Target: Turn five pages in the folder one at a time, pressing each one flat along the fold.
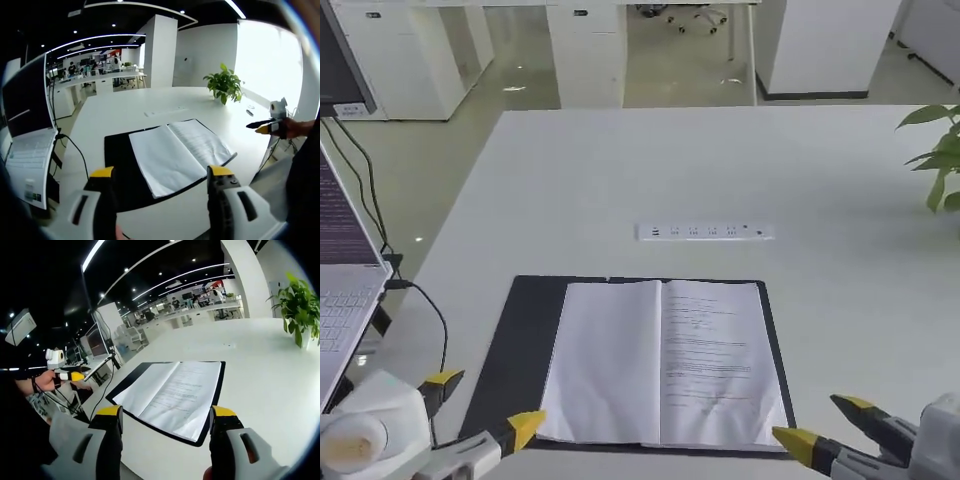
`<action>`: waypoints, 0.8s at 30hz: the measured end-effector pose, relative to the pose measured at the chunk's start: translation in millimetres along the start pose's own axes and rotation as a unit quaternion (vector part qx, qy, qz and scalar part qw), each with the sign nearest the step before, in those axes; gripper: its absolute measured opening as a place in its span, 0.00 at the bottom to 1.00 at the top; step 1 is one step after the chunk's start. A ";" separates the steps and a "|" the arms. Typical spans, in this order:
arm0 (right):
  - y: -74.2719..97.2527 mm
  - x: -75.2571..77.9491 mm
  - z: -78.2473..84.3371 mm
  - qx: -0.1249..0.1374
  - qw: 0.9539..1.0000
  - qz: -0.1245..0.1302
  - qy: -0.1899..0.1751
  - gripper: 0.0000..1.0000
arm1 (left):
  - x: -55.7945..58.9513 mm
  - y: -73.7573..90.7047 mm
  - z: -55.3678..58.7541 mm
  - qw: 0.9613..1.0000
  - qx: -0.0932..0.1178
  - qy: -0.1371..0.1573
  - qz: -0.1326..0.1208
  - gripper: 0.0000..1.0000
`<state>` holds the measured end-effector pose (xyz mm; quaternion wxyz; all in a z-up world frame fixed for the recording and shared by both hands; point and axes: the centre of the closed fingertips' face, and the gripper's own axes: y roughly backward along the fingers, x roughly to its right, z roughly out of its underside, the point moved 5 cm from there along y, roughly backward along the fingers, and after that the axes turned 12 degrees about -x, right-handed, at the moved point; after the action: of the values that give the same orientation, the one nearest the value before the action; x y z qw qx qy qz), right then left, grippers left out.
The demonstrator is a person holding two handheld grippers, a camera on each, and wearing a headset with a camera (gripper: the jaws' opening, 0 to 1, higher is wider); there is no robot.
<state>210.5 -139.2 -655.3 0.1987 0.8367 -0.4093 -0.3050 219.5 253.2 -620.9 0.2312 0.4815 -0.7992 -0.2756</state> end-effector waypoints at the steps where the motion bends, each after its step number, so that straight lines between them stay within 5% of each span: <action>1: 0.6 0.5 0.1 0.000 1.000 0.001 -0.001 0.70 | 0.6 -1.4 1.2 1.000 -0.001 0.001 0.002 0.74; 14: 7.6 -1.9 10.6 -0.021 1.000 0.016 0.007 0.70 | 2.3 -5.7 -0.8 0.999 -0.017 -0.022 0.017 0.74; 20: 9.8 -4.6 8.8 -0.009 1.000 0.017 -0.007 0.70 | 8.4 -18.8 -16.7 0.998 -0.018 -0.041 0.034 0.74; 24: 11.0 -6.2 9.5 -0.011 1.000 0.017 -0.005 0.71 | 22.8 -34.4 -28.8 0.996 -0.021 -0.064 0.055 0.74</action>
<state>194.8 -141.4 -653.7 0.2109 0.8258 -0.4209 -0.3106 250.1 213.3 -620.0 0.2047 0.4132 -0.8316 -0.3095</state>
